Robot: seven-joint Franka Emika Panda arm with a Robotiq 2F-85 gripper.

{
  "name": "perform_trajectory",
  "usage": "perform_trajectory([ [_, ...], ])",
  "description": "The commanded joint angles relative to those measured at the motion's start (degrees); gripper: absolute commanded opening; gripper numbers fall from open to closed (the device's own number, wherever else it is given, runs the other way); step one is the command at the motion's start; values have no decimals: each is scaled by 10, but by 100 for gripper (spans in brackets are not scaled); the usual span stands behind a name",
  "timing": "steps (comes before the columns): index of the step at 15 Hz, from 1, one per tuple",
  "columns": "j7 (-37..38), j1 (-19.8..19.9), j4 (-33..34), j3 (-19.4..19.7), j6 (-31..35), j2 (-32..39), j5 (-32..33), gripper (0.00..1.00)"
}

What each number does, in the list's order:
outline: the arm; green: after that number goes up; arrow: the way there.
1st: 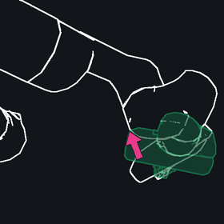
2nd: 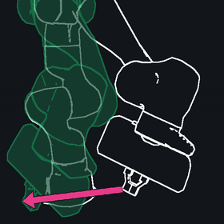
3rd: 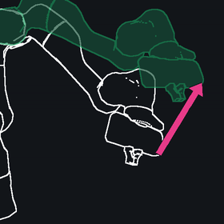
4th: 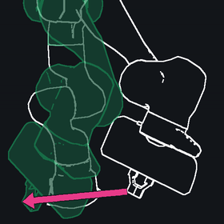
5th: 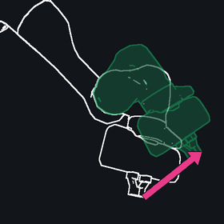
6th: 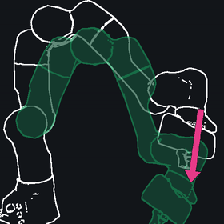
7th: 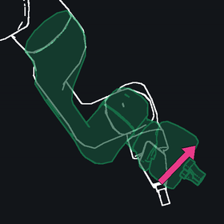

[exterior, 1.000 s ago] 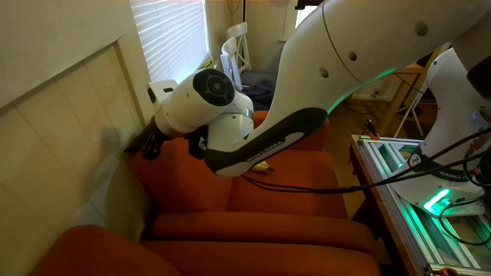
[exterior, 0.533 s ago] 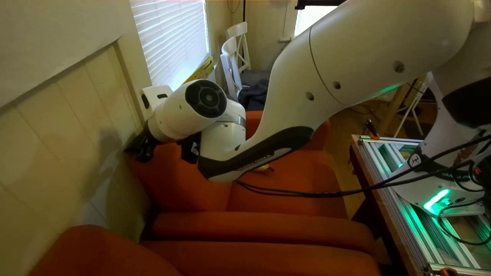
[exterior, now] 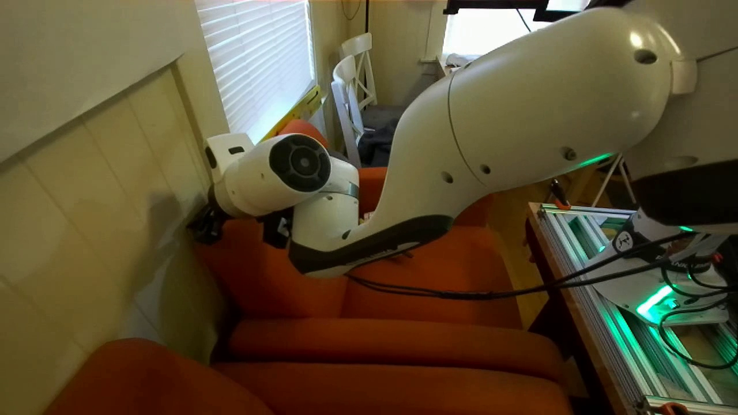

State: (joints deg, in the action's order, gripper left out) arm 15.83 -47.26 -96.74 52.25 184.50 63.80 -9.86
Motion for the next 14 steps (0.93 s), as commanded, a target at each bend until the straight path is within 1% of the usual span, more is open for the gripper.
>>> perform_trajectory([
  [1, 15, -4, 29, 25, -8, 41, -19, 100],
  [6, 20, -14, 39, 47, -21, 67, -19, 100],
  [7, 20, -16, 40, 50, -23, 71, -18, 75],
  [8, 20, -17, 42, 52, -26, 74, -17, 74],
  [13, 19, -24, 51, 62, -41, 88, -9, 37],
  [14, 19, -26, 51, 64, -46, 88, -7, 32],
])
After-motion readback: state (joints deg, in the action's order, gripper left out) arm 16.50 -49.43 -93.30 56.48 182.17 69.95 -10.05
